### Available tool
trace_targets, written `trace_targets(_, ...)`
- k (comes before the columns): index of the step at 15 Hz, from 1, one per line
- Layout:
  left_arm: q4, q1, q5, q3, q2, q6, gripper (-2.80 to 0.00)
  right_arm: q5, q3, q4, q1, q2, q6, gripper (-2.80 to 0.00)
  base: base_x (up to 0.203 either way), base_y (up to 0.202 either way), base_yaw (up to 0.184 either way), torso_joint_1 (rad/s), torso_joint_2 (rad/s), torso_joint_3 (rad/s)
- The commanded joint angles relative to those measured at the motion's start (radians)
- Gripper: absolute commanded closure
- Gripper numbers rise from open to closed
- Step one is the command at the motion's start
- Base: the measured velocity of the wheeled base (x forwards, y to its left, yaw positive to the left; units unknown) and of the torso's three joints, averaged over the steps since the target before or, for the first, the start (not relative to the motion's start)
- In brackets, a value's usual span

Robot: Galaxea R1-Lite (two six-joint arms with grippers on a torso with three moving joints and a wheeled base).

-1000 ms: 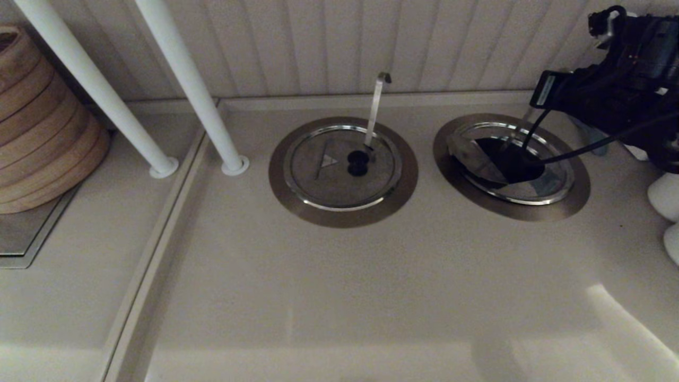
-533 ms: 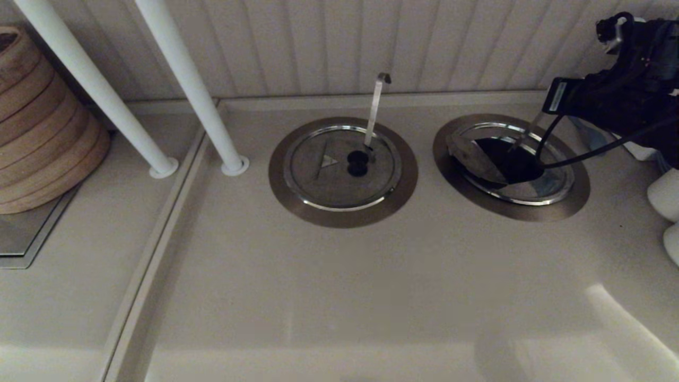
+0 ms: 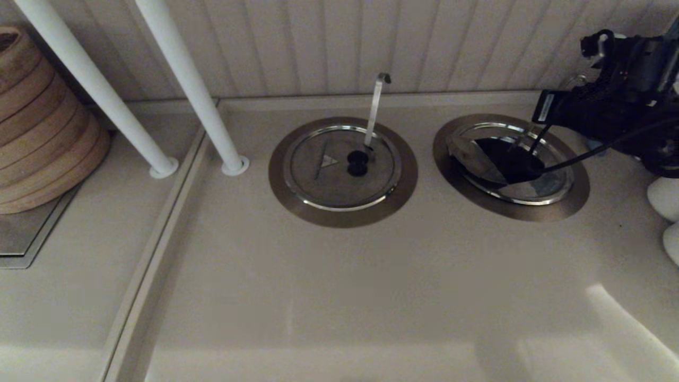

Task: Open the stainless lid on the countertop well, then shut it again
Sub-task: Stir with a spoon

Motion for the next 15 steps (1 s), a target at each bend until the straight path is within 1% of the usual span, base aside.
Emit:
trace_targets(1, -0.001, 0.000, 0.000, 0.000, 0.000, 0.000, 0.00, -0.001, -0.036, -0.019, -0.017, 0.065, 0.009, 0.00, 0.000, 0.000, 0.000, 0.000, 0.00, 0.000)
trace_targets(4, -0.002, 0.000, 0.000, 0.000, 0.000, -0.001, 0.00, -0.002, -0.076, -0.026, -0.029, 0.123, 0.024, 0.00, 0.000, 0.000, 0.000, 0.000, 0.00, 0.000)
trace_targets(8, 0.000, 0.000, 0.000, 0.000, 0.000, -0.001, 0.00, -0.008, -0.108, -0.028, -0.038, 0.183, 0.024, 0.00, 0.000, 0.000, 0.000, 0.000, 0.00, 0.000)
trace_targets(15, -0.002, 0.000, 0.000, 0.000, 0.000, -0.001, 0.00, -0.039, -0.127, -0.028, -0.041, 0.193, 0.021, 0.00, 0.000, 0.000, 0.000, 0.000, 0.00, 0.000)
